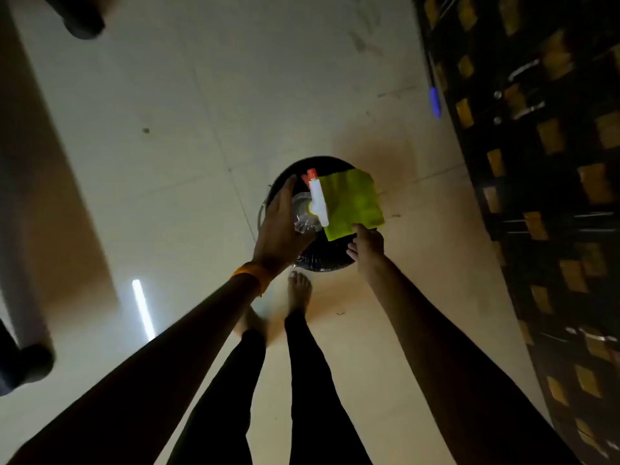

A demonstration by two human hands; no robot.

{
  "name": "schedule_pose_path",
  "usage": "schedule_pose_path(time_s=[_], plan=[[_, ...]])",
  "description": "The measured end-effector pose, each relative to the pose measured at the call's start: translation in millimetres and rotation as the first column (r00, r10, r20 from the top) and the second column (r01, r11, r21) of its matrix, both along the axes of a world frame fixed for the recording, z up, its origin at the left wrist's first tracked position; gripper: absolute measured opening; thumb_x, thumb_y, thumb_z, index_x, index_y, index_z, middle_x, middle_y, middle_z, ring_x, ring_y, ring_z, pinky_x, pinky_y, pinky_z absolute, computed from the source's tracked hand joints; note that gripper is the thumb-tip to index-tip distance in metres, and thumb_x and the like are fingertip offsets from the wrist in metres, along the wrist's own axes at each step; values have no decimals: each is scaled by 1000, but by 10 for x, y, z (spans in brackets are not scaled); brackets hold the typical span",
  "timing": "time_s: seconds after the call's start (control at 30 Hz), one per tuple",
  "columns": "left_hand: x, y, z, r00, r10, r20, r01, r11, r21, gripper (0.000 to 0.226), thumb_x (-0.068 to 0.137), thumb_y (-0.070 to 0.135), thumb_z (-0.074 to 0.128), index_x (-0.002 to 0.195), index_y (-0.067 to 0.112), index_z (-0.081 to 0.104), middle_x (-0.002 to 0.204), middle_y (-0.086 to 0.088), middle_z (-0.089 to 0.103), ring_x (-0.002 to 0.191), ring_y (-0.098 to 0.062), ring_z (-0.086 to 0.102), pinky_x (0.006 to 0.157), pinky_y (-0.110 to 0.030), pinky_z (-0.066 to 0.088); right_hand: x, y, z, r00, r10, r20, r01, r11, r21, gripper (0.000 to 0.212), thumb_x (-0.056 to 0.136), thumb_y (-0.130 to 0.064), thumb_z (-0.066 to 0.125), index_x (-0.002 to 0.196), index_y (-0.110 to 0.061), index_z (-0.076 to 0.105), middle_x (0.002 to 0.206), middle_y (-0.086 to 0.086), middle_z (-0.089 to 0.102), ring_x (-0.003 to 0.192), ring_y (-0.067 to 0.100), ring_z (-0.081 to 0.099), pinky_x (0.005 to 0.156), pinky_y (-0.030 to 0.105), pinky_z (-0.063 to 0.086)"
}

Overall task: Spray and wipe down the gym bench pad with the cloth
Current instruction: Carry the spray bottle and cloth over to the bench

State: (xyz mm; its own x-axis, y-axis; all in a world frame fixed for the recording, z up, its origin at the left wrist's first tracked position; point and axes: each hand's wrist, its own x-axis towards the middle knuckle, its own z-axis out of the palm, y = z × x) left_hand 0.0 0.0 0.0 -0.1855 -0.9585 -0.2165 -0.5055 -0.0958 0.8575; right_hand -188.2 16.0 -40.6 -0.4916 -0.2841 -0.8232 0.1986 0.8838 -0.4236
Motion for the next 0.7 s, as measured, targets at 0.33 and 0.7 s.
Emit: schedule_pose_path(time_s=[0.33,0.7], plan=[[-462,-268,-102,988,152,5,-150,977,-153,54,85,-7,72,134,-14,50,95,-8,64,76,1,52,78,-26,52,-128,-366,-234,901,-352,254,358,933,23,35,90,-24,74,120,-21,57,92,0,56,65,12,44,44,21,37],[-205,-243,976,931,357,-75,-365,907,-208,27,103,22,58,124,5,56,71,6,55,56,-17,56,55,-28,47,-173,-518,977,988,152,40,-126,917,-379,19,93,-11,55,111,-14,49,108,9,54,101,31,53,78,42,42]])
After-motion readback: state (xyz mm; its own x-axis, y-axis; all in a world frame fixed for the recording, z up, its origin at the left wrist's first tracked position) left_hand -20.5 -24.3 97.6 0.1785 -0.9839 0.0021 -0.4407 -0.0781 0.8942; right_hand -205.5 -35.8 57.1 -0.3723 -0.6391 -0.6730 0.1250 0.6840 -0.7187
